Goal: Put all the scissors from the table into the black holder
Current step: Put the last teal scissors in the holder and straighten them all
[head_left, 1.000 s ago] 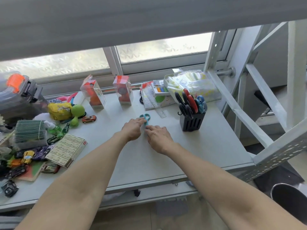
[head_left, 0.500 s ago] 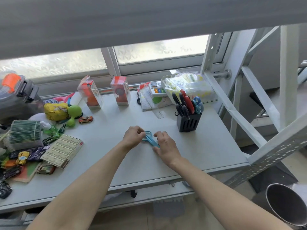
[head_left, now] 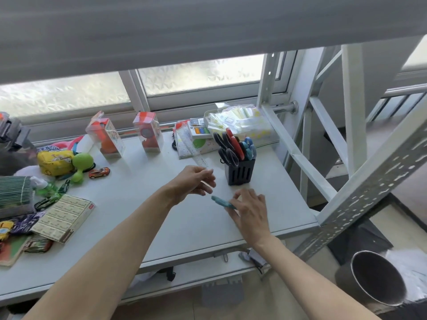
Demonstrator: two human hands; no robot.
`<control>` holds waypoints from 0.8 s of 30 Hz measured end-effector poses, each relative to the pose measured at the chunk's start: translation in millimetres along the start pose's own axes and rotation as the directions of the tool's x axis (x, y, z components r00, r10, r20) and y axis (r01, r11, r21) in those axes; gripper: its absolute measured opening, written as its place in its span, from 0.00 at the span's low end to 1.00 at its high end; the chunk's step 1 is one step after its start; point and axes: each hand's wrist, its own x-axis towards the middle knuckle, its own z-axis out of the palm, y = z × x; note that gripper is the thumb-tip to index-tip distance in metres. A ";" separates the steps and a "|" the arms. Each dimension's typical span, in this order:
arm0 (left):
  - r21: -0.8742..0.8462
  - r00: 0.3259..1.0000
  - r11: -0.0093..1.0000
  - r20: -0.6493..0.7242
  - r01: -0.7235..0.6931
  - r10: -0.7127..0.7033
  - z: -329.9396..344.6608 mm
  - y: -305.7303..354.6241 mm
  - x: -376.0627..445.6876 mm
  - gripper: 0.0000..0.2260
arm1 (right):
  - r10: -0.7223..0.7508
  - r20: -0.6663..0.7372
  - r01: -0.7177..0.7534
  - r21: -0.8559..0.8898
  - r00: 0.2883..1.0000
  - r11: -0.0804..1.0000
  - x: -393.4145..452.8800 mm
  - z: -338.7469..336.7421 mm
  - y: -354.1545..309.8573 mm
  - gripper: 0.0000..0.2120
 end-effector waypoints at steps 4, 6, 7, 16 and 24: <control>0.049 0.993 0.999 -0.121 0.009 -0.003 13.0 -3.4 8.4 0.09 | 0.178 -0.095 -0.146 0.275 0.979 0.950 -3.6 -24.2 25.4 0.07; 0.056 0.992 0.998 -0.129 0.007 0.000 20.5 -5.7 13.0 0.16 | 0.320 -0.145 -0.238 0.407 0.936 0.882 5.1 -40.8 33.3 0.06; 0.051 0.992 0.999 -0.123 -0.012 0.018 24.9 -5.6 15.3 0.22 | 0.372 -0.177 -0.257 0.461 0.911 0.849 12.5 -50.2 36.1 0.06; 0.095 0.983 0.984 -0.091 -0.149 0.158 50.6 20.2 32.4 0.22 | 0.474 -0.102 -0.304 0.646 0.875 0.700 117.8 -95.1 42.6 0.19; 0.125 0.976 0.974 -0.091 -0.187 0.199 49.0 26.3 35.0 0.20 | 0.259 -0.008 -0.230 0.434 0.966 0.871 139.2 -100.7 47.7 0.19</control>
